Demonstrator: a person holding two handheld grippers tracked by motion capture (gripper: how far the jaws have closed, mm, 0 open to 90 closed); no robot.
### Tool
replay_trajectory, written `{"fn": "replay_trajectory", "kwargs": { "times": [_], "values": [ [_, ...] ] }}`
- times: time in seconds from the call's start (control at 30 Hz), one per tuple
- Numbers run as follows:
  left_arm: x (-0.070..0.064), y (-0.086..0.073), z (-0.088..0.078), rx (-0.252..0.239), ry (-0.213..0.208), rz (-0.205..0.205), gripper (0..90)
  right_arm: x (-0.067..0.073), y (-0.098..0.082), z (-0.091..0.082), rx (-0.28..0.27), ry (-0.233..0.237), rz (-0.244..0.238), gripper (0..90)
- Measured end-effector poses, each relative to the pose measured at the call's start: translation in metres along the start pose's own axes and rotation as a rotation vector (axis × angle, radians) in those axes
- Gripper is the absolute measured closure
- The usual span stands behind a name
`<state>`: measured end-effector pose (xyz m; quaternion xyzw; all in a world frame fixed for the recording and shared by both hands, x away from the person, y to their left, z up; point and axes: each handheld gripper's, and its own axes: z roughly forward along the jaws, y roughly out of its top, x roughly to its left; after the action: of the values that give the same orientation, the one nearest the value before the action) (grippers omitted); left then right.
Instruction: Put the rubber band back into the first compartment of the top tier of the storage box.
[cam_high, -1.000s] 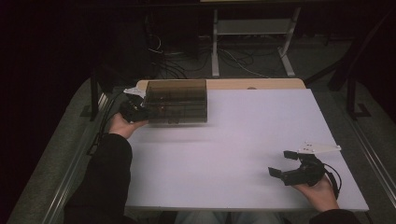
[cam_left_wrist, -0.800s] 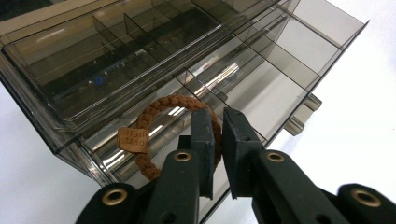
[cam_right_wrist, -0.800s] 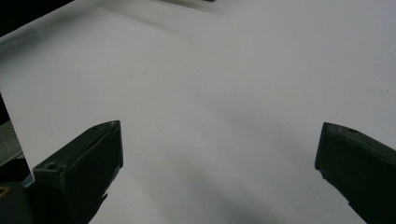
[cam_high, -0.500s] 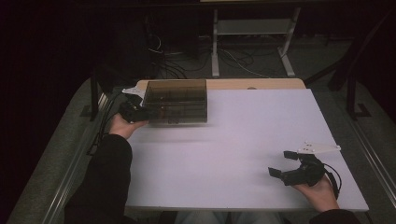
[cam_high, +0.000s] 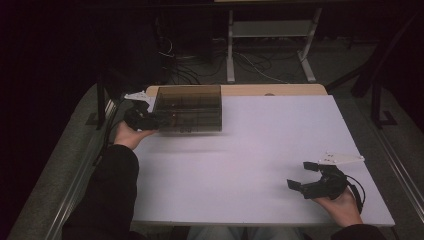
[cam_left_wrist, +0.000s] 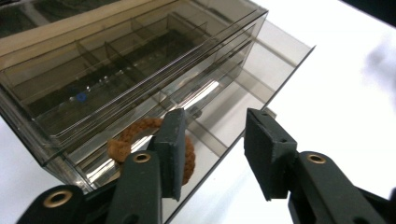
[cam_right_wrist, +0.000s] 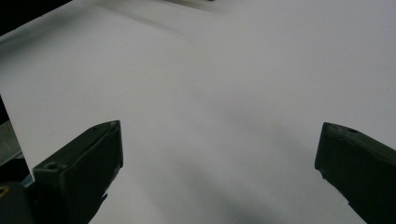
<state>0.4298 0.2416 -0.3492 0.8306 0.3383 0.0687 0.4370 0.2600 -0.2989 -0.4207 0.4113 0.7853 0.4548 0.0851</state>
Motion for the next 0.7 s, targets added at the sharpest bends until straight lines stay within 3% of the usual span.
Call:
{"fn": "replay_trajectory", "kwargs": {
  "times": [0.17, 0.37, 0.7],
  "values": [
    [-0.005, 0.002, -0.005, -0.021, -0.004, 0.004, 46.3, 0.001, 0.000, 0.000, 0.000, -0.001, 0.003, 0.7],
    [-0.009, 0.004, -0.010, -0.045, -0.003, -0.023, 35.5, 0.001, 0.000, 0.000, 0.000, 0.000, 0.005, 0.7],
    [-0.019, 0.005, -0.021, -0.090, -0.006, -0.035, 18.1, 0.001, 0.000, 0.000, -0.003, -0.001, 0.004, 0.7]
  ]
}}
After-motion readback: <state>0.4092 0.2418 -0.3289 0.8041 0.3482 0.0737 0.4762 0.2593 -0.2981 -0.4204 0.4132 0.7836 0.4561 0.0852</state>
